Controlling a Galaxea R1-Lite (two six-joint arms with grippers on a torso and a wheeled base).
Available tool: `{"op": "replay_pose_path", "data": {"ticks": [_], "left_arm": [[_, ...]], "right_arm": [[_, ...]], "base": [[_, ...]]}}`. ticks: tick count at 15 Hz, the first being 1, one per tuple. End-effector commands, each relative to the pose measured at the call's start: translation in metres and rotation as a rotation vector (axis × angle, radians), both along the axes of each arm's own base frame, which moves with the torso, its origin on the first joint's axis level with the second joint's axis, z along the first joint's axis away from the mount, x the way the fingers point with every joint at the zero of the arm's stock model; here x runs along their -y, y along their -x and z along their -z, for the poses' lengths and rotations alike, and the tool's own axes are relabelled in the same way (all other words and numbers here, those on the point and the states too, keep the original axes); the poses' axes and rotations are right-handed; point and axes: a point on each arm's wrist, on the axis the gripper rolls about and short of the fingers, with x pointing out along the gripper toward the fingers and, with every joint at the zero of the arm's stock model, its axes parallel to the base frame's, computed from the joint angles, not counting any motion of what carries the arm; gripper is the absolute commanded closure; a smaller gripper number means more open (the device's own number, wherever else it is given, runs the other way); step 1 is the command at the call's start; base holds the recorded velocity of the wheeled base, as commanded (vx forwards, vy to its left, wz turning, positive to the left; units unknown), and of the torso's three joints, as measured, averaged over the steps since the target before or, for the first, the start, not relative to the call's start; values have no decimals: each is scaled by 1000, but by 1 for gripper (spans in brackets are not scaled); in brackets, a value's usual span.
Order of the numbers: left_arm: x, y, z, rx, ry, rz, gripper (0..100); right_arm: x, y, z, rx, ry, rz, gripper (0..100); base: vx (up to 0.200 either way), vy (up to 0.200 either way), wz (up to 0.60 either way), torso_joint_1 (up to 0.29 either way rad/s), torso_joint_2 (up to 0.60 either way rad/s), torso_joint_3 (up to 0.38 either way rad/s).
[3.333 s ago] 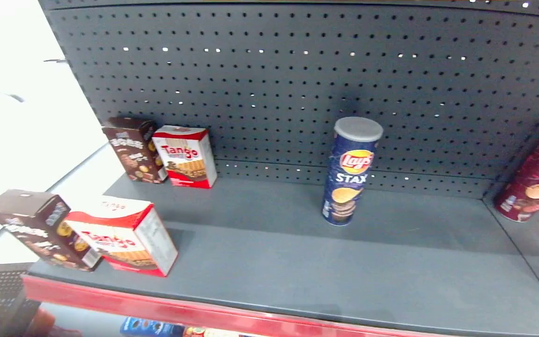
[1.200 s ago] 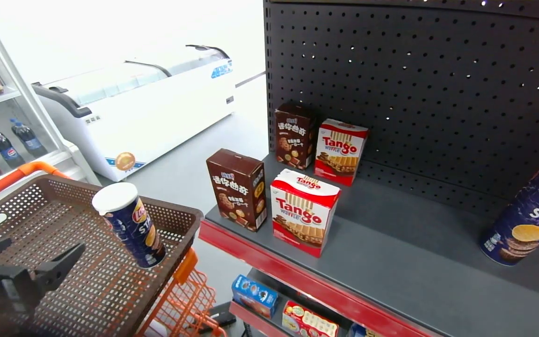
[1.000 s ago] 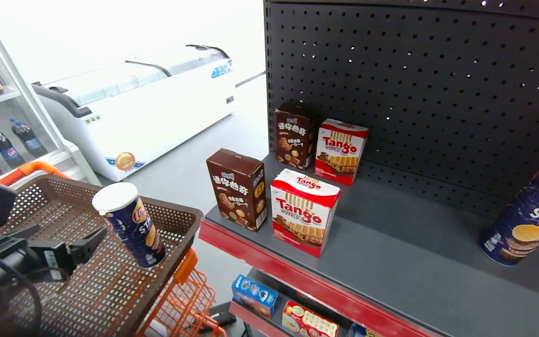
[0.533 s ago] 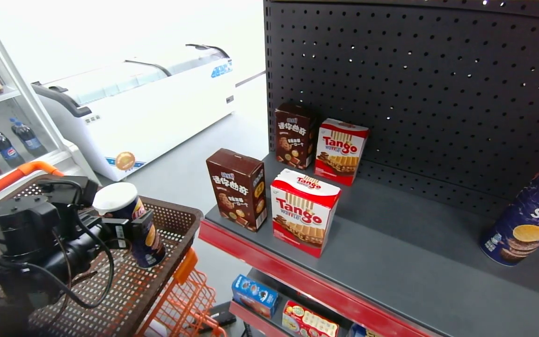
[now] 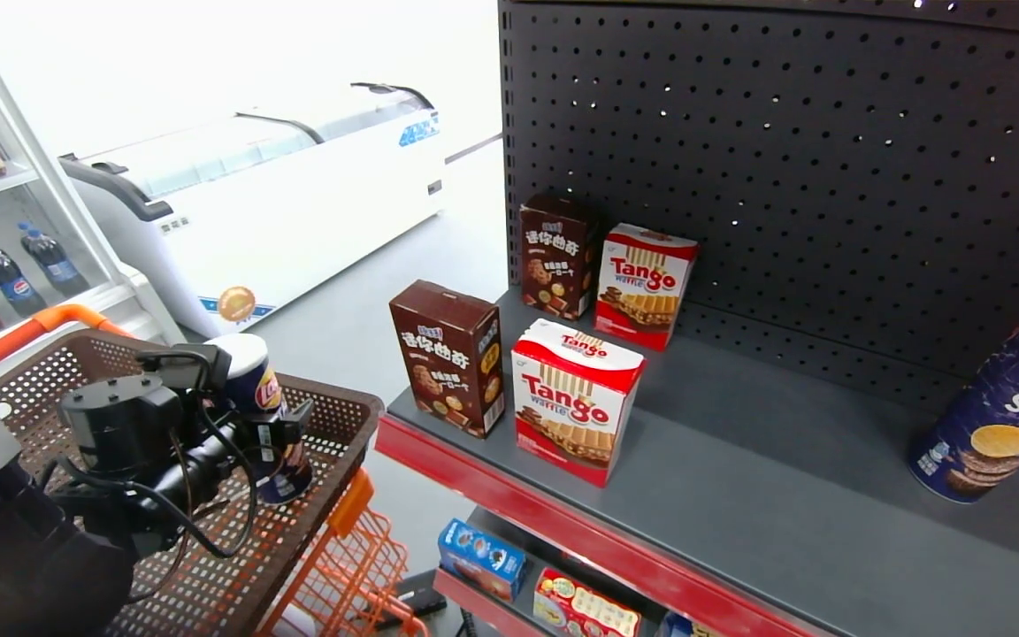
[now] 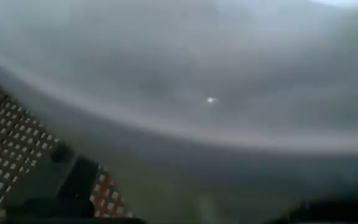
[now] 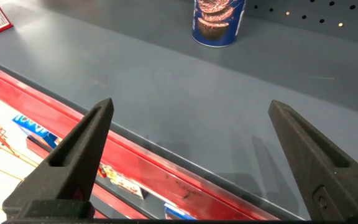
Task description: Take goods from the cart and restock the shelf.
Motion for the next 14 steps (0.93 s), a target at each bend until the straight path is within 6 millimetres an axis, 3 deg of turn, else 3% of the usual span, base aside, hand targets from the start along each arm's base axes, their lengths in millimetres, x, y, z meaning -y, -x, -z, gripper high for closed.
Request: {"op": "replay_pose_path", "data": {"ticks": [1, 2, 8, 11, 13, 14], "left_arm": [[-1, -6, 6, -6, 1, -3, 0], [-1, -9, 5, 10, 0, -1, 100], [3, -11, -7, 52, -4, 12, 100], [5, 15, -62, 113, 12, 96, 100], [6, 44, -97, 150, 24, 184, 100], [7, 52, -106, 180, 24, 198, 100]], "right_arm": [[0, 0, 0, -2, 0, 0, 0], [0, 0, 0, -2, 0, 0, 0], [0, 0, 0, -2, 1, 0, 0], [0, 0, 0, -2, 0, 0, 0], [0, 0, 0, -2, 0, 0, 0], [0, 0, 0, -2, 0, 0, 0]], "base": [[0, 0, 0, 0, 0, 0], [0, 0, 0, 0, 0, 0], [0, 0, 0, 0, 0, 0], [0, 0, 0, 0, 0, 0], [0, 0, 0, 0, 0, 0], [0, 0, 0, 0, 0, 0]]}}
